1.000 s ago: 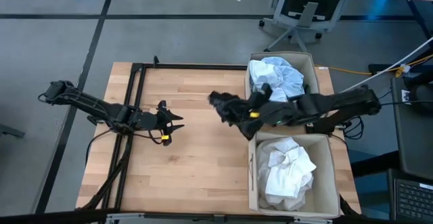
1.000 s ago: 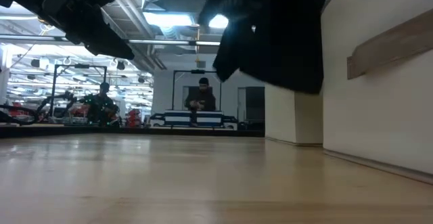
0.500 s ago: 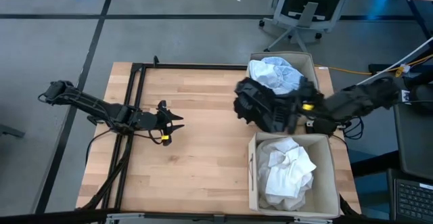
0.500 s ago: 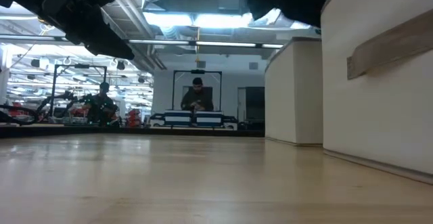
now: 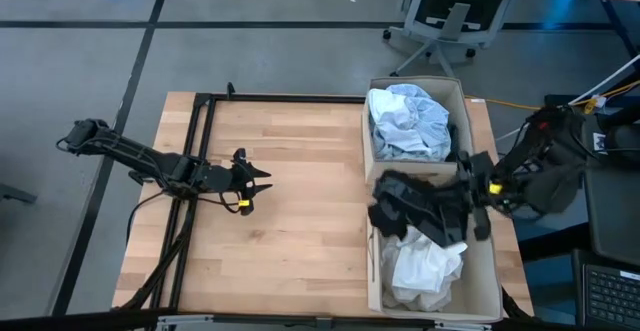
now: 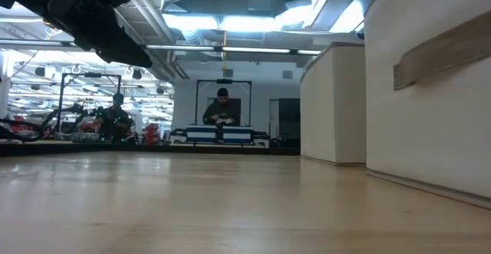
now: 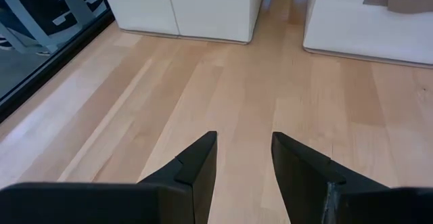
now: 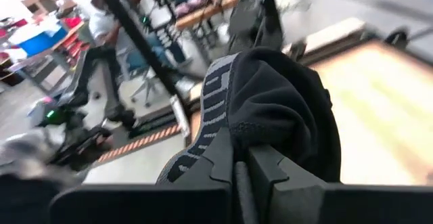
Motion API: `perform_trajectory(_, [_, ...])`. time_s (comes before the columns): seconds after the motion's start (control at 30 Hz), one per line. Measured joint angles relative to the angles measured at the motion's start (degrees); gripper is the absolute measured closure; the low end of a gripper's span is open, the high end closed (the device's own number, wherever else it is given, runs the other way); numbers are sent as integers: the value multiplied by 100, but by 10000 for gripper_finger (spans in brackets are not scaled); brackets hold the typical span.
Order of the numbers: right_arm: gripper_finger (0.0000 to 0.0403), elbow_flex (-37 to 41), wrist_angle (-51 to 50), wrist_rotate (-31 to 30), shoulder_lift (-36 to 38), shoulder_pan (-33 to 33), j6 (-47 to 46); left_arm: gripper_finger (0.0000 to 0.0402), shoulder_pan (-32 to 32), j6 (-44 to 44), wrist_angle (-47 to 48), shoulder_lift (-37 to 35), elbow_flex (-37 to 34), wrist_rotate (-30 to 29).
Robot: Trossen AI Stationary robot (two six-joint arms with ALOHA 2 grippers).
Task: Sort clothes
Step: Put the black underwear into the bottom bin
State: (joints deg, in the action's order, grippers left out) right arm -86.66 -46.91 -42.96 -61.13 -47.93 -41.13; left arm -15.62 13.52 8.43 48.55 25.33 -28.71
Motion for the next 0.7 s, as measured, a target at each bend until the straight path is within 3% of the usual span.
perform_trajectory(0.33, [388, -2, -1755, -147, -494, -890, -2876, 270, 0, 55, -2, -1, 0, 0])
perform_trajectory(0.5, [387, 1, -3067, 192, -1077, -1026, -4647, 270, 2, 90, -2, -2, 0, -1])
perform_trajectory(0.7, [387, 3, -3587, 361, -1943, -1023, -5177, 270, 2, 107, -11, -2, 1, -2])
